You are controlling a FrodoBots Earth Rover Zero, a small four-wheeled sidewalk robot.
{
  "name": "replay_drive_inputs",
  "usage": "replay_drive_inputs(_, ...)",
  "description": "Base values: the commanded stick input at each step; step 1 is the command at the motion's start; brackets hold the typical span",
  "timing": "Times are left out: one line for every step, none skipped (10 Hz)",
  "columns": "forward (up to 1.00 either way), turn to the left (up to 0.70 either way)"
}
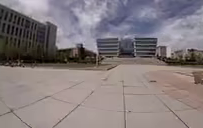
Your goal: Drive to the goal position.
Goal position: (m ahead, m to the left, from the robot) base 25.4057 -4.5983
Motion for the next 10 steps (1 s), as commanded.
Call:
replay_drive_inputs(1.00,0.00)
replay_drive_inputs(1.00,0.00)
replay_drive_inputs(1.00,0.00)
replay_drive_inputs(1.00,0.00)
replay_drive_inputs(1.00,0.00)
replay_drive_inputs(1.00,0.00)
replay_drive_inputs(1.00,0.00)
replay_drive_inputs(1.00,0.00)
replay_drive_inputs(1.00,0.01)
replay_drive_inputs(1.00,0.00)
